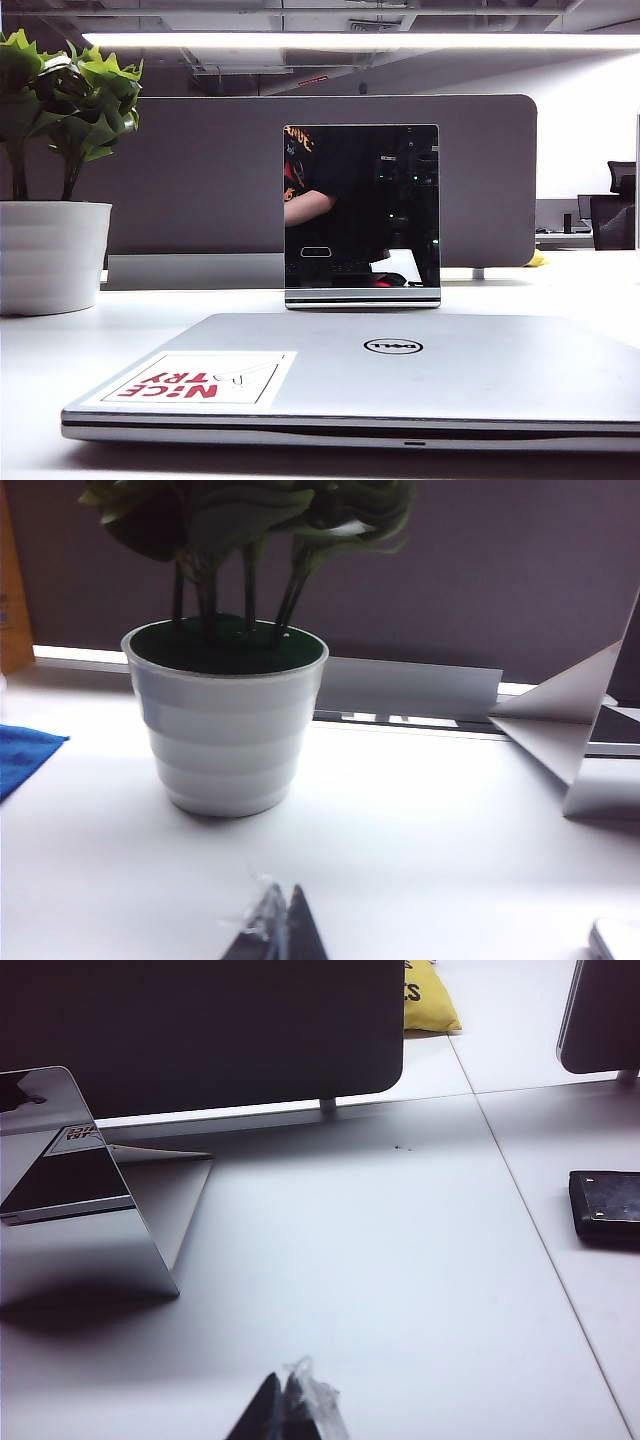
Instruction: Close the laptop lid.
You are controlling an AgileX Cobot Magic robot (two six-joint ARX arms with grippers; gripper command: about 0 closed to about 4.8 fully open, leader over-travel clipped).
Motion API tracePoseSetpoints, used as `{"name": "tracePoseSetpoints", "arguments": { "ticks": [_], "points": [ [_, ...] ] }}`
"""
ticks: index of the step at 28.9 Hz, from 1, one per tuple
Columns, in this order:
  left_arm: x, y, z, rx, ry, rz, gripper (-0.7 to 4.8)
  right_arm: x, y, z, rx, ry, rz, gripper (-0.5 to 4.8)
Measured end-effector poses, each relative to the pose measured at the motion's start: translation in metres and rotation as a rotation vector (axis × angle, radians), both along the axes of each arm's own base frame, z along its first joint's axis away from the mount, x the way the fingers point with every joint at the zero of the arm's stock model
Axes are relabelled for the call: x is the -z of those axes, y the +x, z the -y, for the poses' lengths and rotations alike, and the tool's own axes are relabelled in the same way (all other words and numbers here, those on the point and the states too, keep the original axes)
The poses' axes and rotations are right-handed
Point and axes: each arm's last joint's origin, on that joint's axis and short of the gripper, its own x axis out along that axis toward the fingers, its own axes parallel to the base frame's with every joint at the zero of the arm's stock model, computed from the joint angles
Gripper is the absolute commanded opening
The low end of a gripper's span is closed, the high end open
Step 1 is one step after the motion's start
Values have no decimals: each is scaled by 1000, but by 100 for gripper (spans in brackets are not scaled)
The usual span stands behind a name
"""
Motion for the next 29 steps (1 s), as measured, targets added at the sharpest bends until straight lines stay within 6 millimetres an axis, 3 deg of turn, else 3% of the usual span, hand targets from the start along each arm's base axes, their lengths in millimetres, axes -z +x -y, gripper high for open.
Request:
{"name": "tracePoseSetpoints", "arguments": {
  "ticks": [29],
  "points": [
    [0,0,0,1,23,2,-5,0,0,0,0,0,0,-4]
  ]
}}
